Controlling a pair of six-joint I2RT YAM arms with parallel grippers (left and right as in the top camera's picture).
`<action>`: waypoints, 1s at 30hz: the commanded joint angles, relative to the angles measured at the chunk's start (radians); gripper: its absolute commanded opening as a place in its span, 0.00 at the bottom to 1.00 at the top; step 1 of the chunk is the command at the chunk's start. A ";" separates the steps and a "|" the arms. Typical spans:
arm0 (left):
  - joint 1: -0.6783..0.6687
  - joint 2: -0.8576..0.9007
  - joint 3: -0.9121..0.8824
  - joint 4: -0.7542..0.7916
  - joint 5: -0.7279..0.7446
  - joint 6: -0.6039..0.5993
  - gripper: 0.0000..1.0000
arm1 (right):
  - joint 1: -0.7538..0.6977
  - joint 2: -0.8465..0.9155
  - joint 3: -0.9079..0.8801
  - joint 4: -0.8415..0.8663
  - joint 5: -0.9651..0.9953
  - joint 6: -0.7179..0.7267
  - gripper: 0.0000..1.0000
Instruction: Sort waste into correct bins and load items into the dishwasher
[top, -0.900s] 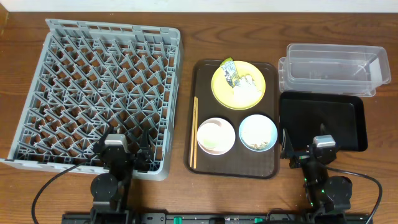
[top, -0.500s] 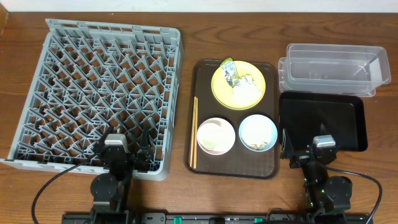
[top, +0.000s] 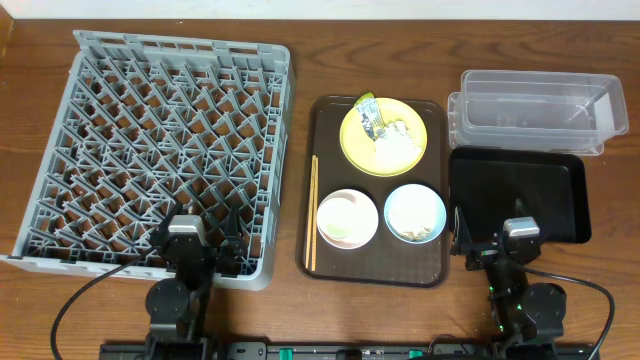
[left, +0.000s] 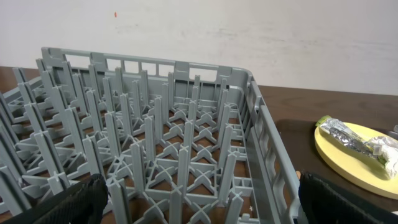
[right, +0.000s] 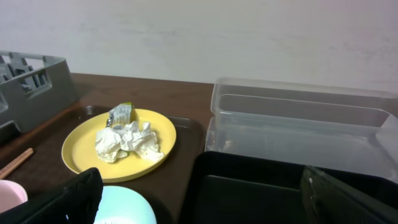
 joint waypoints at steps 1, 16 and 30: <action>0.003 -0.005 -0.012 -0.040 0.016 0.014 0.98 | -0.003 -0.003 -0.001 -0.003 -0.005 -0.004 0.99; 0.003 -0.005 -0.012 -0.040 0.016 0.014 0.98 | -0.003 -0.003 -0.001 -0.004 -0.005 0.074 0.99; 0.003 0.236 0.233 -0.207 0.016 0.014 0.98 | -0.003 0.198 0.193 -0.116 -0.013 0.175 0.99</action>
